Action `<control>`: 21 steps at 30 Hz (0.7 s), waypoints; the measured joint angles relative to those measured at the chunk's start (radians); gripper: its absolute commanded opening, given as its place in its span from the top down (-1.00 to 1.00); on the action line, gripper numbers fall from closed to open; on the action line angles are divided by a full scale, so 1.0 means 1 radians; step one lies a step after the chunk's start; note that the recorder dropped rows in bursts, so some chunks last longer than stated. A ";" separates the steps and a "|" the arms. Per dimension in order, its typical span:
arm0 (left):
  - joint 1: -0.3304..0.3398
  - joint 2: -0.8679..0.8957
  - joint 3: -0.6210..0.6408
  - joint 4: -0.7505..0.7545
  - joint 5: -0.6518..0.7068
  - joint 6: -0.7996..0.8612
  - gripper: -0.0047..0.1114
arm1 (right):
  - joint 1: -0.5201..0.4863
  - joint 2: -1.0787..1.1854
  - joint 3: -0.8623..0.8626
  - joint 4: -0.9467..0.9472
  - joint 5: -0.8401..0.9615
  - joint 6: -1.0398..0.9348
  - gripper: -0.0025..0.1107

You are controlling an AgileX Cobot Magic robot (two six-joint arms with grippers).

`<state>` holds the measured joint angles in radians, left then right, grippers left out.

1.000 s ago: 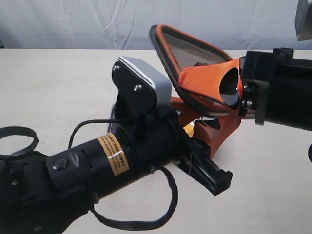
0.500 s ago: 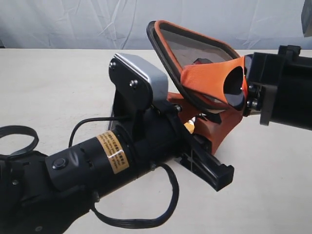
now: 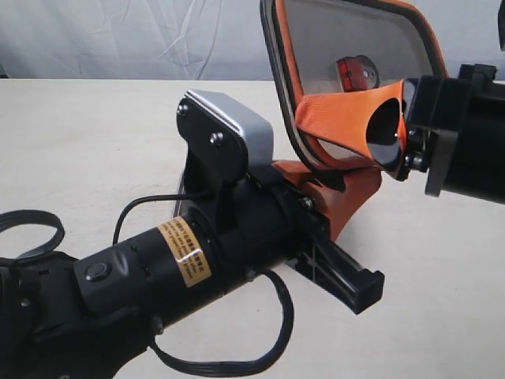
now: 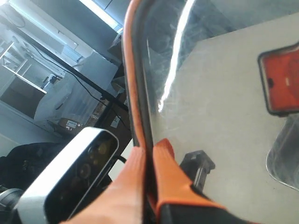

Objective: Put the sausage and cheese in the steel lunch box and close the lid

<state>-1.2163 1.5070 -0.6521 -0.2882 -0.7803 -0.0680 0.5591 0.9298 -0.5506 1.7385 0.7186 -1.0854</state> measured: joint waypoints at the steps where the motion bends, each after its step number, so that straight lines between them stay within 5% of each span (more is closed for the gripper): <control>1: 0.000 0.000 0.000 0.000 0.000 0.000 0.91 | 0.000 0.000 0.000 0.000 0.000 0.000 0.97; 21: 0.000 0.000 0.000 0.017 -0.036 0.032 0.91 | -0.002 -0.006 -0.006 -0.027 0.012 0.030 0.97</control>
<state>-1.2163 1.5070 -0.6521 -0.2710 -0.8161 -0.0363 0.5570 0.9241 -0.5567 1.7118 0.7303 -1.0553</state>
